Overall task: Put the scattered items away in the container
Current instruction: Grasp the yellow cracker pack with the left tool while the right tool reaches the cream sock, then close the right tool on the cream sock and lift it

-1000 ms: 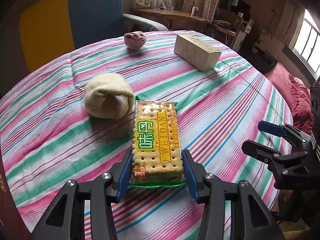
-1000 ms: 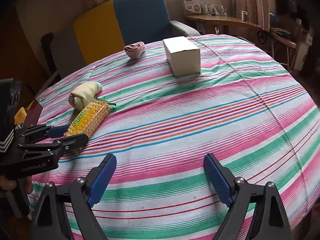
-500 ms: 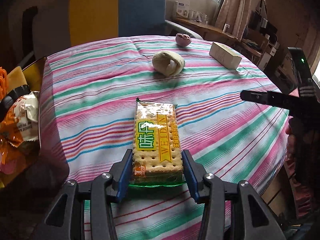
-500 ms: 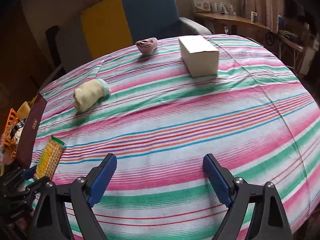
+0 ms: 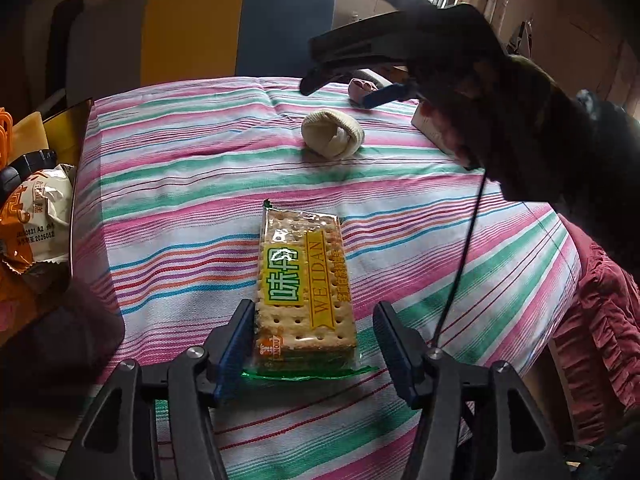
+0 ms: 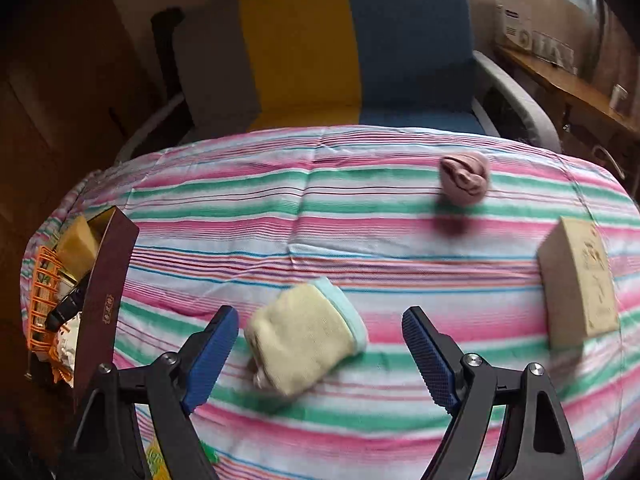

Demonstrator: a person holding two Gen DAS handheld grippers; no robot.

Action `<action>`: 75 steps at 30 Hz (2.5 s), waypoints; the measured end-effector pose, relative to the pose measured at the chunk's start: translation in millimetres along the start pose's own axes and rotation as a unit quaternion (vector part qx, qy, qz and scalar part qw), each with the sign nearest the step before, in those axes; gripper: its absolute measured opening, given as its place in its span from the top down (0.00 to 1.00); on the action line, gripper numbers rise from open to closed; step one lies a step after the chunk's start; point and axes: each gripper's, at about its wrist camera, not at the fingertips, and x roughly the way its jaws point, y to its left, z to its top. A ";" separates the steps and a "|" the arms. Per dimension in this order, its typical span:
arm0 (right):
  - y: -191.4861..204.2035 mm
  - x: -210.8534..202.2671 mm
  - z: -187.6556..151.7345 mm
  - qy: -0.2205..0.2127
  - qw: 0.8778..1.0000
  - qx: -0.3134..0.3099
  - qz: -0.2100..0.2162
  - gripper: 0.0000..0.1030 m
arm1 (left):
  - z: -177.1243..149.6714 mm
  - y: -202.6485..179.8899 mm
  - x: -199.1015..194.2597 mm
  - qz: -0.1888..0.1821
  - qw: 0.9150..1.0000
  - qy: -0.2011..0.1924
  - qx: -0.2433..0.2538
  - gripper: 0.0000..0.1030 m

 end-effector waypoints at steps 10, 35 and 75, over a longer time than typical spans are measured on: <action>14.1 36.9 -34.9 0.095 0.989 -0.109 -0.026 0.26 | -1.5 2.2 -0.4 -0.008 1.000 -0.007 -0.007 0.41; -76.1 -123.4 -207.6 -0.044 0.992 0.118 0.034 0.18 | -10.6 -5.1 -8.4 0.024 1.000 0.005 0.017 0.40; -35.6 -102.1 -195.6 -0.072 0.995 0.066 -0.025 0.29 | 16.7 -0.7 9.6 0.014 0.999 0.035 0.019 0.40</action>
